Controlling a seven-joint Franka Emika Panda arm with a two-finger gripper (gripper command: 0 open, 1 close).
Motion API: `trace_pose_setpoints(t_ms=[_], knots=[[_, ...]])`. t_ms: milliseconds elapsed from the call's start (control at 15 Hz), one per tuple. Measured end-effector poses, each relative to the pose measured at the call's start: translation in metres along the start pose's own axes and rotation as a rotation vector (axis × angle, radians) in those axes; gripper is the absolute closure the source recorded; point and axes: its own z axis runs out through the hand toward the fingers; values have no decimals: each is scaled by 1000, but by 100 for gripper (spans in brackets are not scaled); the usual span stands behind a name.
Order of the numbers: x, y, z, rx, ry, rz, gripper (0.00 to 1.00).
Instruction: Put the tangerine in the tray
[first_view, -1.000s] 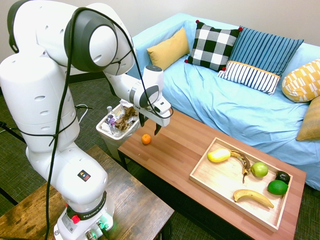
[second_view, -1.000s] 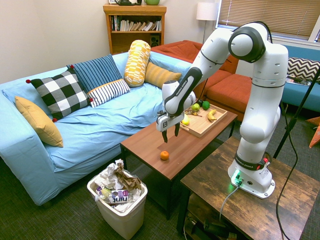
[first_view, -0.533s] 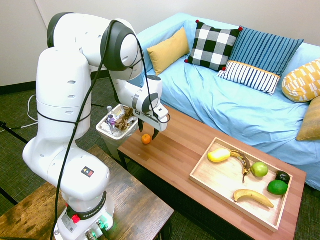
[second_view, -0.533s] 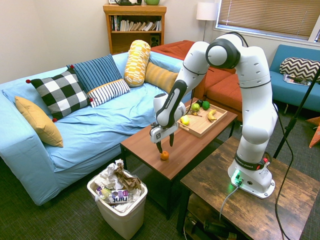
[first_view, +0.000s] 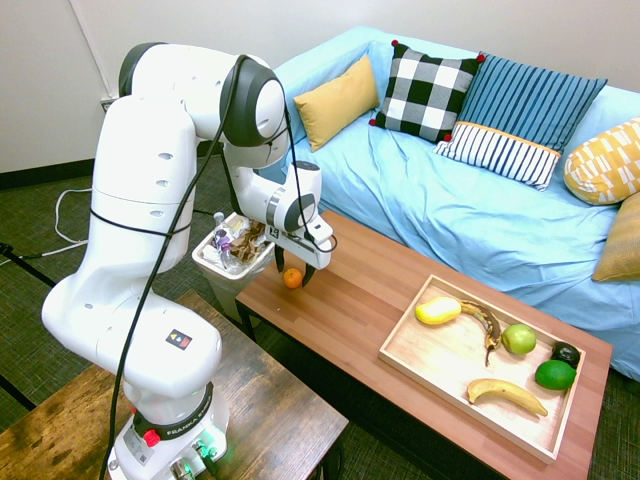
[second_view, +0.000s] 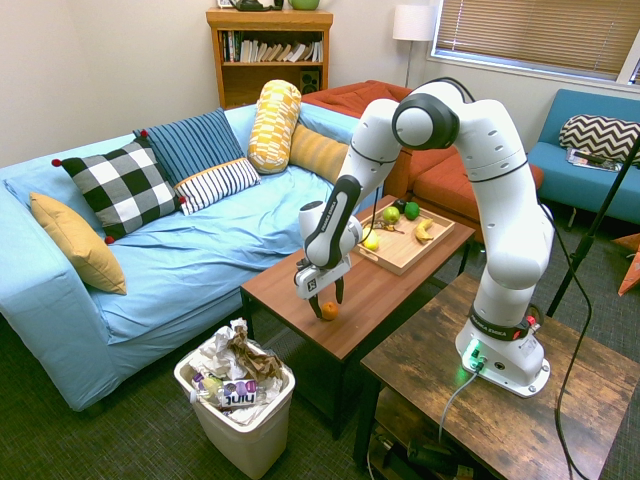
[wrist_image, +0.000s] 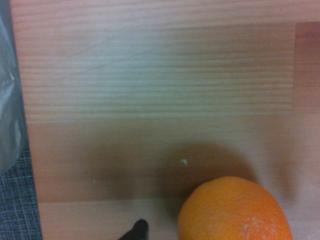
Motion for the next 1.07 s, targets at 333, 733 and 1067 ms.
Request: trace_pose_setpoints(t_ms=[333,733,1067], knots=[[-1,1,8,-12,-8,2,100],[-2,2,-2,-6,0,20,100],[40,41,-105,37,76,97,100]])
